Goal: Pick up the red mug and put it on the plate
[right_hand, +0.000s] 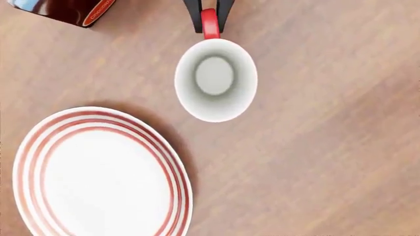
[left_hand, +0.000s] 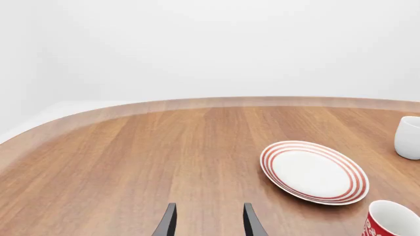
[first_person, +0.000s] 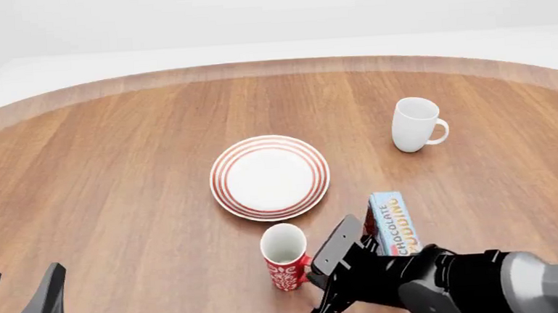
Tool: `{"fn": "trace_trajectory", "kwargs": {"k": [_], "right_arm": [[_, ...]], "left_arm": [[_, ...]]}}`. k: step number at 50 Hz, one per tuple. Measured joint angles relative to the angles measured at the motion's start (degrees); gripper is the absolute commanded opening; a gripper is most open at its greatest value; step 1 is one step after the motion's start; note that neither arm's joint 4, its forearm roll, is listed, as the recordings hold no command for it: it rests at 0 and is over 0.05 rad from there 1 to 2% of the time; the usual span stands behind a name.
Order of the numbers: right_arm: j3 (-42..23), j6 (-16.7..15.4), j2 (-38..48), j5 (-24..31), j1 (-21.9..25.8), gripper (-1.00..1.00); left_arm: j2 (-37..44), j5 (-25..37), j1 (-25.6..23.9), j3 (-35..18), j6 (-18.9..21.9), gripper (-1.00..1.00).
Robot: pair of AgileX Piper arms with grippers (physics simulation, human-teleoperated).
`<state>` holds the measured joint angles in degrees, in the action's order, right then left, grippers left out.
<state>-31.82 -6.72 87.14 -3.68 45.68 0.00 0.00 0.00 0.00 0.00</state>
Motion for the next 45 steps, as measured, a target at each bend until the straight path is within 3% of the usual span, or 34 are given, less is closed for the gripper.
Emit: {"fn": "trace_trajectory", "kwargs": {"k": [15,45], "right_arm": [[0.6,-0.5,-1.4,0.6,-0.1,-1.0],[-1.9,-3.6,-13.9,8.9,-3.0,-1.0]], "left_arm": [[0.0,0.0,0.0,0.0,0.0,1.0],[0.0,0.0,0.0,0.0,0.0,1.0]]}}
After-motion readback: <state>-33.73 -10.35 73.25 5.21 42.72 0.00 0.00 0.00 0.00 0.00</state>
